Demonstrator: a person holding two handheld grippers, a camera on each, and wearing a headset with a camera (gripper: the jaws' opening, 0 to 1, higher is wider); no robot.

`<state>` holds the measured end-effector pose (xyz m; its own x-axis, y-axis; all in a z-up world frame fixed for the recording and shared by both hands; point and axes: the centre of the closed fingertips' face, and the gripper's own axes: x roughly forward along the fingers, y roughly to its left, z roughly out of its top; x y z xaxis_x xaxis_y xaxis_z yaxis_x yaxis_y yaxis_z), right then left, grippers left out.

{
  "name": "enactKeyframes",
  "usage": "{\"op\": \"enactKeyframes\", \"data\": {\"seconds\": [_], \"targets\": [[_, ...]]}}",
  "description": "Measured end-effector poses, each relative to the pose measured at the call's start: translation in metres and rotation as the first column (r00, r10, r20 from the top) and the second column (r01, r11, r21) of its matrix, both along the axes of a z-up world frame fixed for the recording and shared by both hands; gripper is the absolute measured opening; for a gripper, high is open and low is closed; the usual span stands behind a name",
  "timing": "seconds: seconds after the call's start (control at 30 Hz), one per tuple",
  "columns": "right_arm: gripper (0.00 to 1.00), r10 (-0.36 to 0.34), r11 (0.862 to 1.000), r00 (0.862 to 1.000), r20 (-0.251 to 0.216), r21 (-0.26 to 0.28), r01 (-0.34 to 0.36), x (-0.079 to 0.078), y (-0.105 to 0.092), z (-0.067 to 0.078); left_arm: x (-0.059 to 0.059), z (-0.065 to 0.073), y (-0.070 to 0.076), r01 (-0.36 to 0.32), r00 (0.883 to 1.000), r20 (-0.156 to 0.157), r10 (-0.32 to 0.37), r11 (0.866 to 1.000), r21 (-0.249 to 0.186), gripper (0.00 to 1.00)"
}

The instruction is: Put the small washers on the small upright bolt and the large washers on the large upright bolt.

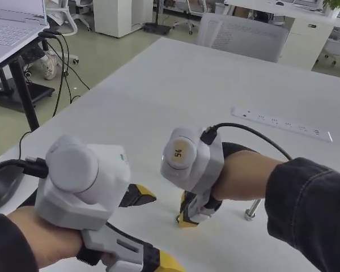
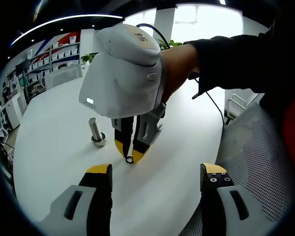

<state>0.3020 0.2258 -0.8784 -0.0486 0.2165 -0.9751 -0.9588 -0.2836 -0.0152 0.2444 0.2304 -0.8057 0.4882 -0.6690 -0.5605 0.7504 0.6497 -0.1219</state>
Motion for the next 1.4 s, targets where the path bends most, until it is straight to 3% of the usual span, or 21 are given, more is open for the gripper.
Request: {"op": "enactKeyframes", "data": {"seconds": [0.67,1.4], "targets": [[0.15,-0.086,0.996,0.996,0.002,-0.016,0.086,-0.009,-0.056,-0.001,-0.001,-0.001,-0.003,0.015,1.0,0.0,-0.015,1.0,0.005,0.72],[0.15,-0.218,0.976,0.976,-0.005,-0.007,0.218,-0.015,-0.116,0.007,-0.006,-0.004,-0.005,0.032,0.999,-0.006,-0.032,0.999,0.012,0.72]]}}
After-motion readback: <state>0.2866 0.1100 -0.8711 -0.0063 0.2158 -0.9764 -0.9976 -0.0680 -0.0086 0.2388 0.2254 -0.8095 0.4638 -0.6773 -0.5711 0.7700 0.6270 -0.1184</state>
